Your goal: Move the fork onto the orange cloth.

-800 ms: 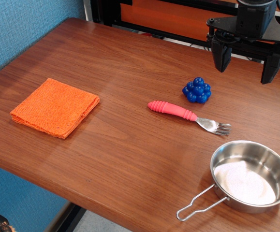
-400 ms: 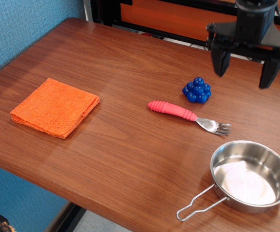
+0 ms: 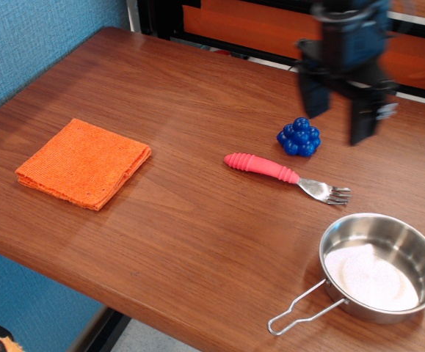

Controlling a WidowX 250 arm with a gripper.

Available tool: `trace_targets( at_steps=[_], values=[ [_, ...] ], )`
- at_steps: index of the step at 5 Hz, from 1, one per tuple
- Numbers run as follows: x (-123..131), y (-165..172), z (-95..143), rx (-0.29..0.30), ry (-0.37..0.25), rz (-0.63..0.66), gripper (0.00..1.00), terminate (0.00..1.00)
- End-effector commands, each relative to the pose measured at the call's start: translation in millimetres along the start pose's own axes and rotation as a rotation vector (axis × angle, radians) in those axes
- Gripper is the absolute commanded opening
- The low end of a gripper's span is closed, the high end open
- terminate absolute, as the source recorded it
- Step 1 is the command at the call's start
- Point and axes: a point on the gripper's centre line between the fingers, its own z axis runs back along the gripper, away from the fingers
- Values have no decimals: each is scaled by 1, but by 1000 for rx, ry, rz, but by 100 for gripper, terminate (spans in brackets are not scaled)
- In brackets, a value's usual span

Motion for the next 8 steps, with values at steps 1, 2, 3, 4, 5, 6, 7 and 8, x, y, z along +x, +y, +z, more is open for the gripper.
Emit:
trace_targets(
  at_steps=[1, 2, 3, 4, 5, 6, 7, 8],
  values=[
    [-12, 40, 10, 26, 161, -503, 100, 0],
    [-20, 51, 5, 100, 282, -642, 100, 0],
    [-27, 60, -9, 126, 303, -652, 100, 0],
    [-33, 59, -17, 87, 250, -662, 100, 0],
    [-39, 62, -31, 85, 196, -633, 100, 0],
    [-33, 61, -40, 122, 164, -623, 100, 0],
    [-36, 58, -53, 144, 192, -626, 100, 0],
    [-35, 58, -57, 140, 183, -602, 100, 0]
  ],
)
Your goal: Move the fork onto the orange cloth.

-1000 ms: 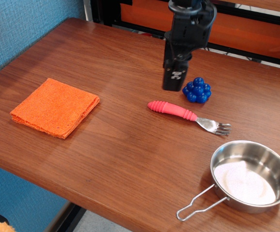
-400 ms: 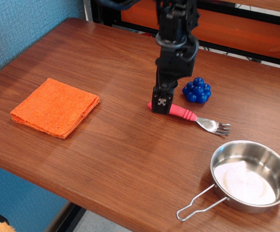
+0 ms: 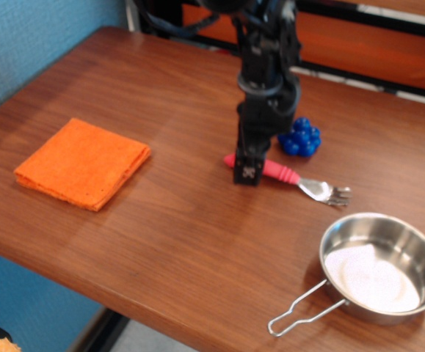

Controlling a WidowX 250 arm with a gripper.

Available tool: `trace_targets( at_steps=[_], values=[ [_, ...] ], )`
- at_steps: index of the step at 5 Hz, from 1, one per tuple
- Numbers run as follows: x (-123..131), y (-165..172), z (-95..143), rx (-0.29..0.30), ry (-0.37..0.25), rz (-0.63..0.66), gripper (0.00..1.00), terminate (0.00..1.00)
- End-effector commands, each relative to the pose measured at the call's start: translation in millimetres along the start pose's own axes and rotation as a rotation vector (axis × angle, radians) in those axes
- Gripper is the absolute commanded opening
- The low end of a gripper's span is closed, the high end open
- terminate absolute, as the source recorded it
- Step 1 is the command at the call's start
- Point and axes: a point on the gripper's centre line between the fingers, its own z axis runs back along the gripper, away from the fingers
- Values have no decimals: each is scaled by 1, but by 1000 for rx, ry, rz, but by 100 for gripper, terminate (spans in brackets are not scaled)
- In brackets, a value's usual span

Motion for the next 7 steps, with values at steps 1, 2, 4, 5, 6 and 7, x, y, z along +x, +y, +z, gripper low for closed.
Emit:
trace_targets(
  at_steps=[1, 2, 4, 5, 6, 7],
  values=[
    [6, 12, 6, 8, -15, 40, 100, 0],
    [2, 11, 4, -6, -38, 28, 0, 0],
    [-8, 11, 13, -42, -57, -4, 0, 0],
    [-9, 14, 27, -26, -45, -11, 0, 0],
    [-13, 17, 47, -9, -52, -9, 0, 0],
    [-30, 23, 65, -2, -80, 87, 0, 0]
  ],
)
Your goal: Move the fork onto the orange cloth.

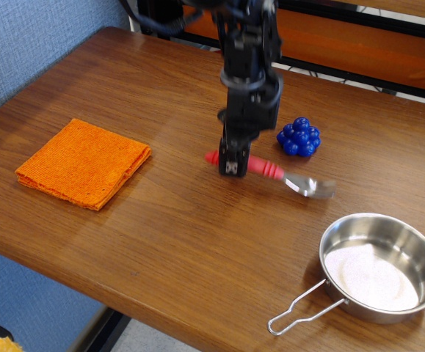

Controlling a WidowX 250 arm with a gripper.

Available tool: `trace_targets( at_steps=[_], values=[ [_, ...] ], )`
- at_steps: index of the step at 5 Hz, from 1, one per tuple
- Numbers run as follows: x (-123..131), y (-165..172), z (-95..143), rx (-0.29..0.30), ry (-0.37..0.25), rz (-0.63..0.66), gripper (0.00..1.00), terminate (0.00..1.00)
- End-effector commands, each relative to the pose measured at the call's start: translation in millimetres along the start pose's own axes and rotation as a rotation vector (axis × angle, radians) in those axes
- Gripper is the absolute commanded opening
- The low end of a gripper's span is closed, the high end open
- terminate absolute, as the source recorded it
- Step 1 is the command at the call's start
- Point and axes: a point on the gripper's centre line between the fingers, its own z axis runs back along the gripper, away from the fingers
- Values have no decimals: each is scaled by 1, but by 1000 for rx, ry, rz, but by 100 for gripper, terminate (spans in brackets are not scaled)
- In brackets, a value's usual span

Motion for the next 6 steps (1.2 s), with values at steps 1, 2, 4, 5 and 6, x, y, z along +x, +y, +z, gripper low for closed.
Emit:
trace_targets(
  at_steps=[1, 2, 4, 5, 6],
  values=[
    [-31, 29, 52, 43, -44, 228, 0, 0],
    [-65, 23, 56, 45, 20, 440, 0, 0],
    [-149, 0, 54, 56, 75, 938, 0, 0],
    [-171, -8, 49, 58, 83, 1053, 0, 0],
    [-182, -14, 34, 62, 103, 1081, 0, 0]
  ],
)
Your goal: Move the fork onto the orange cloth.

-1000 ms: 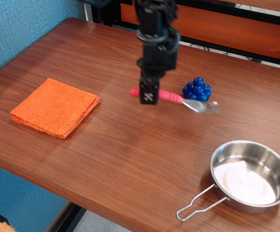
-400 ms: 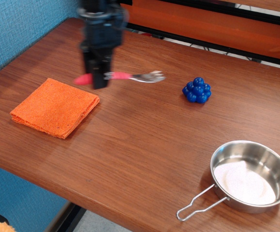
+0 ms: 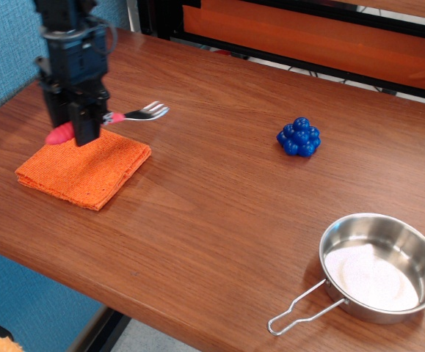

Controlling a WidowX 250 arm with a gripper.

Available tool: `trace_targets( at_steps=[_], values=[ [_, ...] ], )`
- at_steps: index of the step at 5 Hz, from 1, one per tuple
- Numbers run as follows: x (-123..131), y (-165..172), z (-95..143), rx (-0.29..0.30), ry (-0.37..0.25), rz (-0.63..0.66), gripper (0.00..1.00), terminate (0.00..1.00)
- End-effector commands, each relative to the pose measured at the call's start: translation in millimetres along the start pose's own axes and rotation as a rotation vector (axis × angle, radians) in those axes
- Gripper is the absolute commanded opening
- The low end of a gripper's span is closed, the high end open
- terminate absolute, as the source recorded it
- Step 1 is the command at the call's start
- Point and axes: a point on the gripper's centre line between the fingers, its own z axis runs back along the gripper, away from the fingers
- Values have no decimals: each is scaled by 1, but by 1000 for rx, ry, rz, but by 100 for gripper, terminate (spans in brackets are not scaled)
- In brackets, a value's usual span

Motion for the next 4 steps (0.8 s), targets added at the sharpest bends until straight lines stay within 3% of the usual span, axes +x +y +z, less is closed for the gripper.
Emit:
trace_targets(
  at_steps=[1, 3, 4],
  values=[
    [-20, 7, -2, 39, -42, 67, 0, 0],
    [-29, 12, -19, -4, -60, 128, 0, 0],
    [-25, 12, -21, -19, -55, 117, 100, 0]
  ],
)
